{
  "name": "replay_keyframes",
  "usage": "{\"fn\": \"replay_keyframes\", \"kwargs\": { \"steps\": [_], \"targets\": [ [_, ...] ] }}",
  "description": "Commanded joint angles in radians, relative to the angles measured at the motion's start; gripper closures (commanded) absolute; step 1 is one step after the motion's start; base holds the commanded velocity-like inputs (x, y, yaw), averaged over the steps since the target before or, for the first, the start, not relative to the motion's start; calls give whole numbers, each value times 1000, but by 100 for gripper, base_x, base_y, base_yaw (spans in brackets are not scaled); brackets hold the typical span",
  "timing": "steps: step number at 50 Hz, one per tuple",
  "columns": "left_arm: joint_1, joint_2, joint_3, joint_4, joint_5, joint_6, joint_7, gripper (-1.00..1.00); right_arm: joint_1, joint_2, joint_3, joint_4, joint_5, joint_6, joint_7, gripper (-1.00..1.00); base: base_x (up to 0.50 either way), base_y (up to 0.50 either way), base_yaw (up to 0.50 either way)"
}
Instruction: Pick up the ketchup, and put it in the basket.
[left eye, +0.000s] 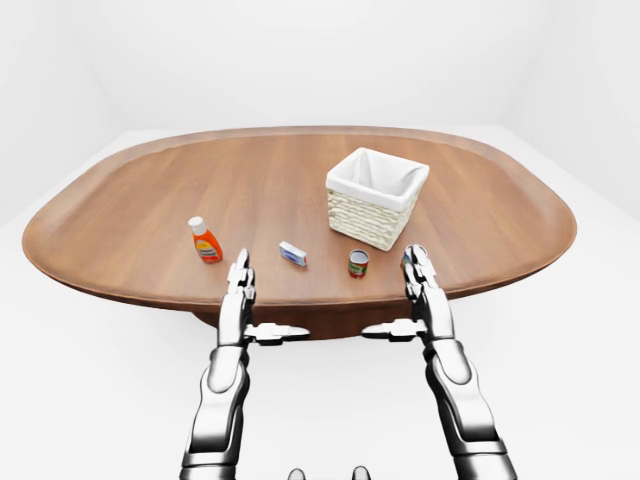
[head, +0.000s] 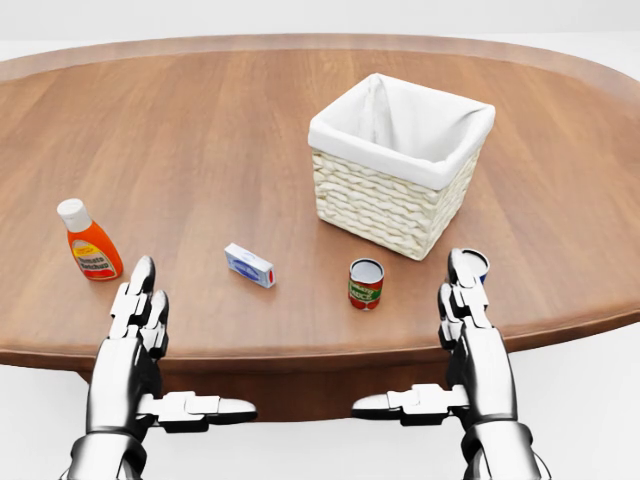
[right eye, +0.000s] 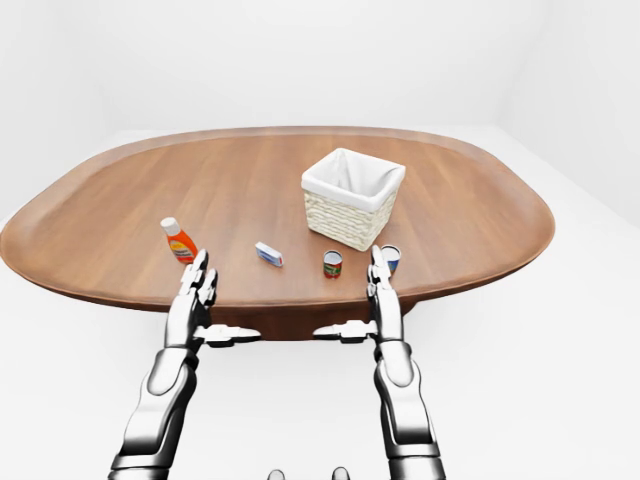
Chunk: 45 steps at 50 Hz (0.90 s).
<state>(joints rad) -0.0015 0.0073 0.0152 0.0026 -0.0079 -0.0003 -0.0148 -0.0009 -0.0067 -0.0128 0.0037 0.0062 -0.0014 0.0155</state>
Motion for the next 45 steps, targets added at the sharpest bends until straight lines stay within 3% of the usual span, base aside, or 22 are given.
{"fn": "replay_keyframes", "kwargs": {
  "steps": [1, 10, 15, 19, 28, 45],
  "targets": [
    [0, 11, 22, 1, -11, 1, -23, -100, 0, -10, -19, 6, 11, -3, 27, -100, 0, 0, 0],
    [27, 8, 14, -49, -8, 17, -29, -100, 13, -5, -8, -29, -5, 11, 13, -100, 0, 0, 0],
    [97, 6, 9, -188, -17, 64, -46, -100, 77, 4, 19, -171, -28, 63, 5, -100, 0, 0, 0],
    [131, 4, 14, -261, -26, 88, -58, -100, 117, 9, 38, -257, -49, 87, -6, -100, 0, 0, 0],
    [233, -3, 19, -426, -55, 88, -97, -100, 201, 10, 88, -434, -78, 89, -25, -100, 0, 0, 0],
    [240, -10, 44, -459, -75, 88, -110, -100, 200, 9, 91, -450, -68, 89, -45, -100, 0, 0, 0]
  ]
}}
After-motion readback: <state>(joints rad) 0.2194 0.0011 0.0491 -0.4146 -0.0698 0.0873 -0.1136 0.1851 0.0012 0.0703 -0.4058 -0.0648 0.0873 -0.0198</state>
